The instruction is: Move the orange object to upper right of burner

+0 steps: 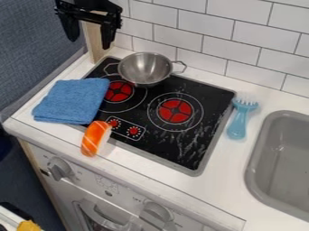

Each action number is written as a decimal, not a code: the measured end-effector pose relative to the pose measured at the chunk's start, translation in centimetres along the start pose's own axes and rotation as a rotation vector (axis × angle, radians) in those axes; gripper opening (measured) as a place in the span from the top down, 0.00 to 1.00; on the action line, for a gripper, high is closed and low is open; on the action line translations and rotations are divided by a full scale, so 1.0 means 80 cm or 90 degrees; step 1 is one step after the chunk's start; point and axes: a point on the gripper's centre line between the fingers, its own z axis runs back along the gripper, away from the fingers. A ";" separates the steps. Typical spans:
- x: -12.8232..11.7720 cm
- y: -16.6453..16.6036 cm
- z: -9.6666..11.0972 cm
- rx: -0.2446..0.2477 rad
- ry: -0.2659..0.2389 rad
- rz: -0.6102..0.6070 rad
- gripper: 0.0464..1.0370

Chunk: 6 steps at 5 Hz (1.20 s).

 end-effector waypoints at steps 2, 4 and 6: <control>-0.038 -0.001 -0.009 -0.065 0.042 -0.007 0.04; -0.095 -0.016 -0.007 -0.112 0.050 -0.098 0.04; -0.142 -0.041 -0.040 -0.086 0.087 -0.141 0.04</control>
